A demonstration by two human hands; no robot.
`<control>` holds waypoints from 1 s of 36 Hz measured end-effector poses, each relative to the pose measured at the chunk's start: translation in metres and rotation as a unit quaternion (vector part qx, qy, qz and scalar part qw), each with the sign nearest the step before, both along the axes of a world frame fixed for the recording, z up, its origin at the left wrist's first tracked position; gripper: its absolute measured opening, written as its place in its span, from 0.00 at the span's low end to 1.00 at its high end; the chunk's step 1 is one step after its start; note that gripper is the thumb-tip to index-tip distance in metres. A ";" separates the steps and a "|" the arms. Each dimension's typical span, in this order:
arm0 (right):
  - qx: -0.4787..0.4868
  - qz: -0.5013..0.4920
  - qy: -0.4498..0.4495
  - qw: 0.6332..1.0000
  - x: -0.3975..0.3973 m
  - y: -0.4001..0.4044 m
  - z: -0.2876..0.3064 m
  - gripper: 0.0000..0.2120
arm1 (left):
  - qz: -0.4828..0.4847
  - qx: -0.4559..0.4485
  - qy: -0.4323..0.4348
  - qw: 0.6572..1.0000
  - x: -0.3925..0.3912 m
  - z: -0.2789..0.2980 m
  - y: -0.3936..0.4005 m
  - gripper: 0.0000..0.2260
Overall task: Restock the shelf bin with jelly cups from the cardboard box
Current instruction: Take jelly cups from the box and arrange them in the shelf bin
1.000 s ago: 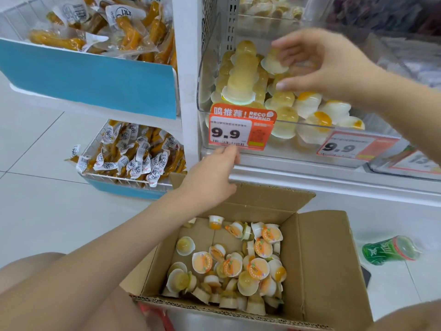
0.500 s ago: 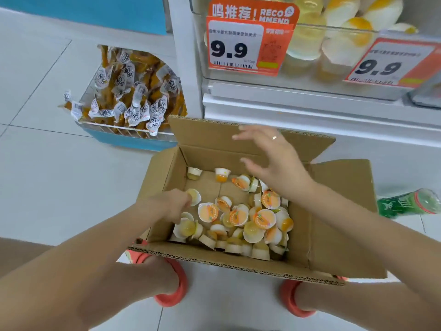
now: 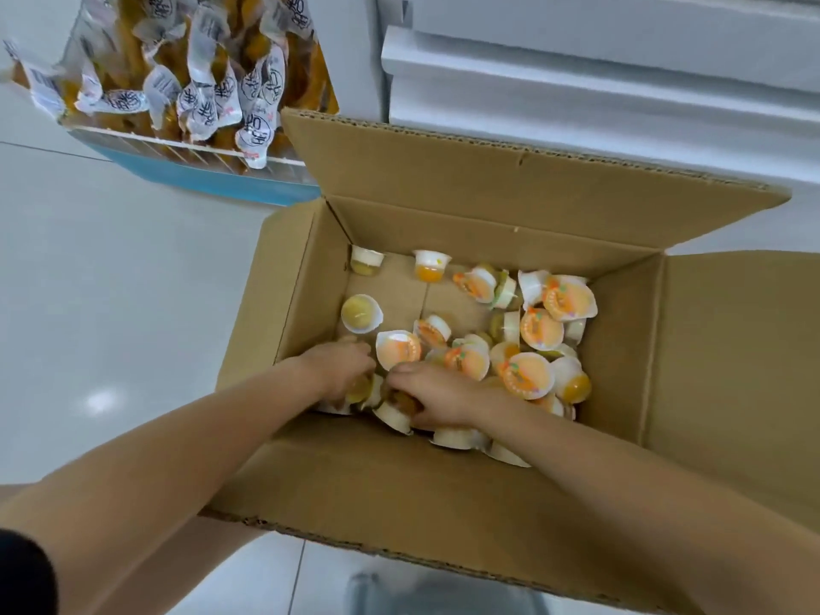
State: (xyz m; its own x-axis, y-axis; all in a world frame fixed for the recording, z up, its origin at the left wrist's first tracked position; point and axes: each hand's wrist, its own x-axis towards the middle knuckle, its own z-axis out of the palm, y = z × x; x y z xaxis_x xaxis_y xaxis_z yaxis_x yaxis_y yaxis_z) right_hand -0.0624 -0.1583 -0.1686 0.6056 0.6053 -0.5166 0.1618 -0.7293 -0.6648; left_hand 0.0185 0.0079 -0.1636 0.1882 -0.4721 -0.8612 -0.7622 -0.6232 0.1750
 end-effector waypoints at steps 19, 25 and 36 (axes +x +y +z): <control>0.206 -0.336 0.057 0.918 0.010 -0.102 0.202 0.22 | 0.569 -0.152 0.369 0.719 0.040 0.228 -0.040 0.15; 0.291 -0.388 -0.113 0.867 -0.007 -0.111 0.309 0.22 | 0.556 -0.300 0.504 0.589 0.002 0.316 -0.053 0.21; 0.296 -0.346 -0.198 0.868 -0.031 -0.109 0.349 0.29 | 0.543 -0.443 0.529 0.480 -0.043 0.339 -0.089 0.23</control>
State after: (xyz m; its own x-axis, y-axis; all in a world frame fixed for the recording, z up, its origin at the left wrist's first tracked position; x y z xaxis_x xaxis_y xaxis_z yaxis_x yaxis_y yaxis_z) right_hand -0.0933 -0.2673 0.1808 0.9892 0.1132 0.0928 0.1223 -0.2917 -0.9486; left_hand -0.0246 -0.0807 0.1758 0.4157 -0.8592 -0.2984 0.7335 0.1227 0.6686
